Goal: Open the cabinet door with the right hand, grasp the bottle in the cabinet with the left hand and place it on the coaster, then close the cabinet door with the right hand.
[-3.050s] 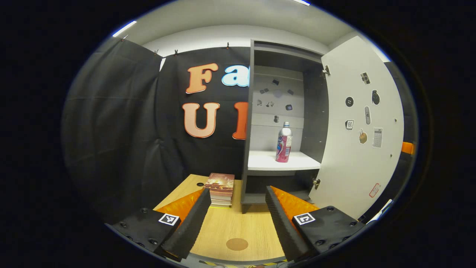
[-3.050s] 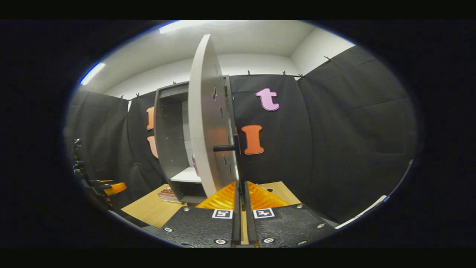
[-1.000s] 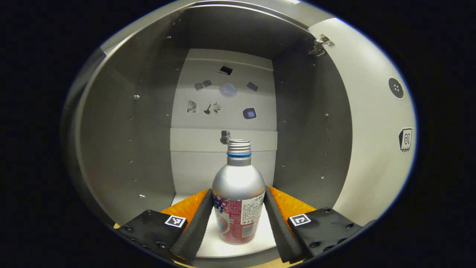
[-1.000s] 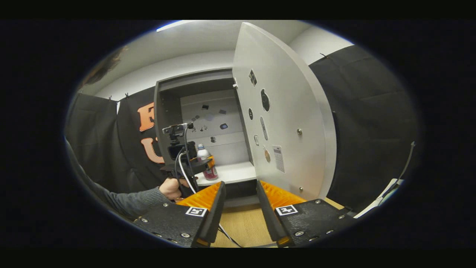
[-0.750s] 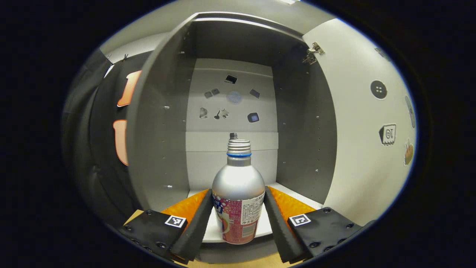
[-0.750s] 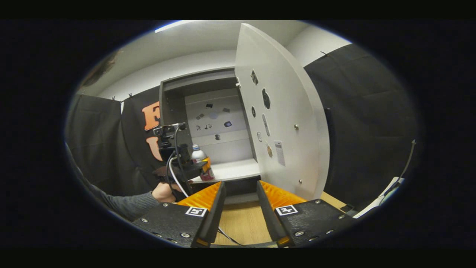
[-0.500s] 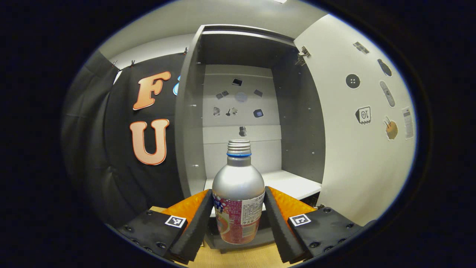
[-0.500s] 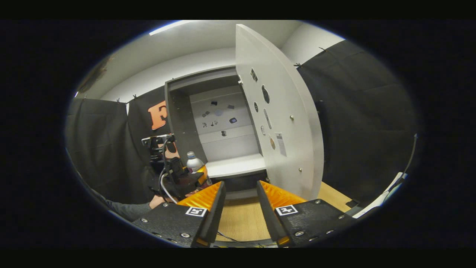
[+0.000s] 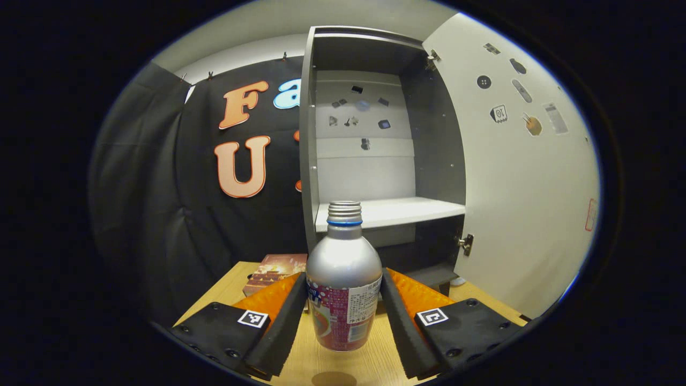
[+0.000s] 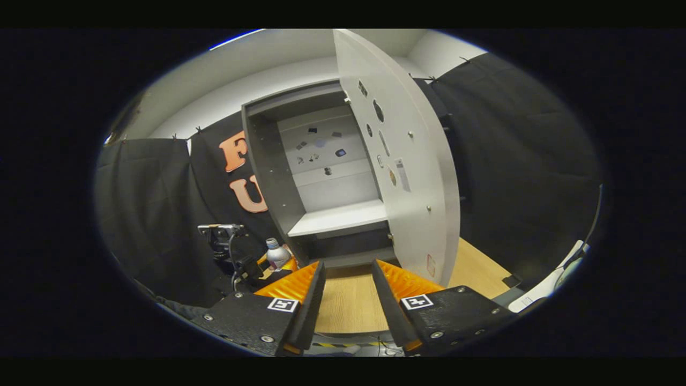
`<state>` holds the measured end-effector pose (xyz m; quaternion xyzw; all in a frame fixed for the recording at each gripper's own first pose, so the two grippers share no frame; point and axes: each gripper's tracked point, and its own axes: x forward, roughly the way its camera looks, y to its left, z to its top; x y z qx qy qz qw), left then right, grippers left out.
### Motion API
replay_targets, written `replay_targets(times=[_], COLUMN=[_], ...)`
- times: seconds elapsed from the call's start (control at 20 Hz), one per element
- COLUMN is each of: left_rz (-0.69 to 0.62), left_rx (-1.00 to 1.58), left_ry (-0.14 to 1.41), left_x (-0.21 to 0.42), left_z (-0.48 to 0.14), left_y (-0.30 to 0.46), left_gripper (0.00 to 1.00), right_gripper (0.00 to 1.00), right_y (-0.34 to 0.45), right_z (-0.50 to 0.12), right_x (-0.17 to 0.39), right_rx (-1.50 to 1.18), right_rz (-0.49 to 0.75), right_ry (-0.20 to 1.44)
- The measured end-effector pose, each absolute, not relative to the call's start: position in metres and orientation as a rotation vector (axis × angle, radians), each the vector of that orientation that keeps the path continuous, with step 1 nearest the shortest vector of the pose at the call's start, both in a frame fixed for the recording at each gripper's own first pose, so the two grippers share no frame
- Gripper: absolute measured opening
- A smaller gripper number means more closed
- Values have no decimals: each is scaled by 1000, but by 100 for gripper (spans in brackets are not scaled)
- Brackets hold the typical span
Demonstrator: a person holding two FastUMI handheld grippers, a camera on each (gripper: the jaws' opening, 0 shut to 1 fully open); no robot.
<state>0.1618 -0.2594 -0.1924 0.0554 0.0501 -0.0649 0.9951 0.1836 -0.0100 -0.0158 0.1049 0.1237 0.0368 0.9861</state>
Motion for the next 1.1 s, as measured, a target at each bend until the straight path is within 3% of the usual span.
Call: replay_targets(times=[0.45,1.1], left_rz=[-97,-93], left_rx=[162,111], left_ry=[248,288], left_x=[124,110], left_z=[-325,-362], left_y=[-232,-222], left_gripper=[86,86], right_gripper=[56,55], right_y=[-10,4], right_z=[-55,-77], right_x=[165,174], right_rx=[157,153], right_rz=[86,126], right_ry=[434,517])
